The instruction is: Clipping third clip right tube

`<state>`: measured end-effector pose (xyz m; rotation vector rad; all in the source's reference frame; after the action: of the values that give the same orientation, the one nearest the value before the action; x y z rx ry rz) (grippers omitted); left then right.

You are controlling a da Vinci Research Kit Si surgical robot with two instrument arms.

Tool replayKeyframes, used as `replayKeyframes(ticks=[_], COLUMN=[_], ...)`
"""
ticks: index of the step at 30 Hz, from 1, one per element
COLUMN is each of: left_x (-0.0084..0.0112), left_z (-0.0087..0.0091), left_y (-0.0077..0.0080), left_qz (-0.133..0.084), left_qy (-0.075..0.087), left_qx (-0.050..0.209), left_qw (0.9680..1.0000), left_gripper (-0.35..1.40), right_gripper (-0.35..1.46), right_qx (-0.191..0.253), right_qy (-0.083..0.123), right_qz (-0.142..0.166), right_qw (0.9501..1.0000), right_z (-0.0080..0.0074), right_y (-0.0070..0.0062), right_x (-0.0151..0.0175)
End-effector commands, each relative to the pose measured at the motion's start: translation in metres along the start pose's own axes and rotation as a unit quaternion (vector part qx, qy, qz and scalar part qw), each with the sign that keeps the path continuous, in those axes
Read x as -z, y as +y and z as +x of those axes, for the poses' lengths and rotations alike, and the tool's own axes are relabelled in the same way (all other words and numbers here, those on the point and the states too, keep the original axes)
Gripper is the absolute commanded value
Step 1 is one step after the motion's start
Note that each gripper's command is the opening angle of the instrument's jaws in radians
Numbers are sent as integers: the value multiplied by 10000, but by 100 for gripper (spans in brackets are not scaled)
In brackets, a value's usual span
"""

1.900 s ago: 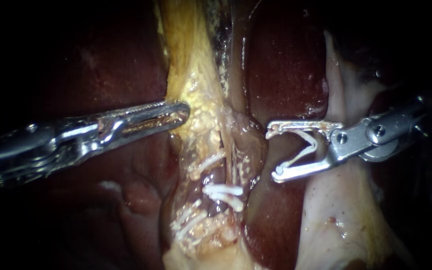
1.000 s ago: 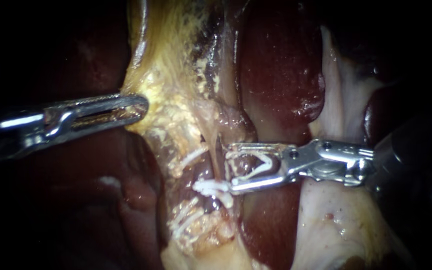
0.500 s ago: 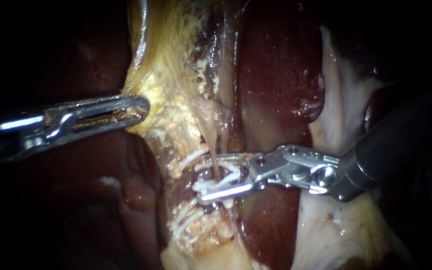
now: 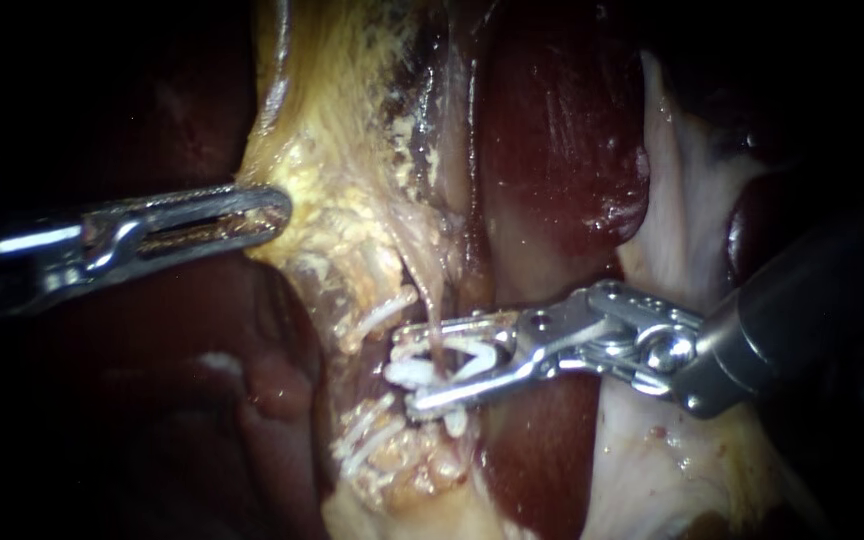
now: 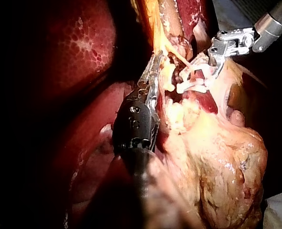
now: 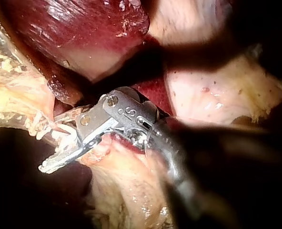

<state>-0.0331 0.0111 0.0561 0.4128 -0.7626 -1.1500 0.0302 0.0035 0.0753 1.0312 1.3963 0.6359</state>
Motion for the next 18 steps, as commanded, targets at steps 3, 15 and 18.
replayKeyframes(ticks=[3, 15, 18], left_x=[0, 0, 0], left_z=[0, 0, 0], left_y=[-1, -2, -3], left_qz=[-5, -9, -11], left_qy=[0, -2, -3], left_qx=[3, 6, 7], left_qw=[10000, 10000, 10000], left_gripper=[-35, -35, -35], right_gripper=[48, -1, -35], right_qx=[-89, -541, -769], right_qy=[26, 76, 8], right_qz=[-64, -117, -397], right_qw=[9999, 9984, 9962], right_z=[1, 12, 12], right_y=[5, 3, 4], right_x=[-3, 4, 8])
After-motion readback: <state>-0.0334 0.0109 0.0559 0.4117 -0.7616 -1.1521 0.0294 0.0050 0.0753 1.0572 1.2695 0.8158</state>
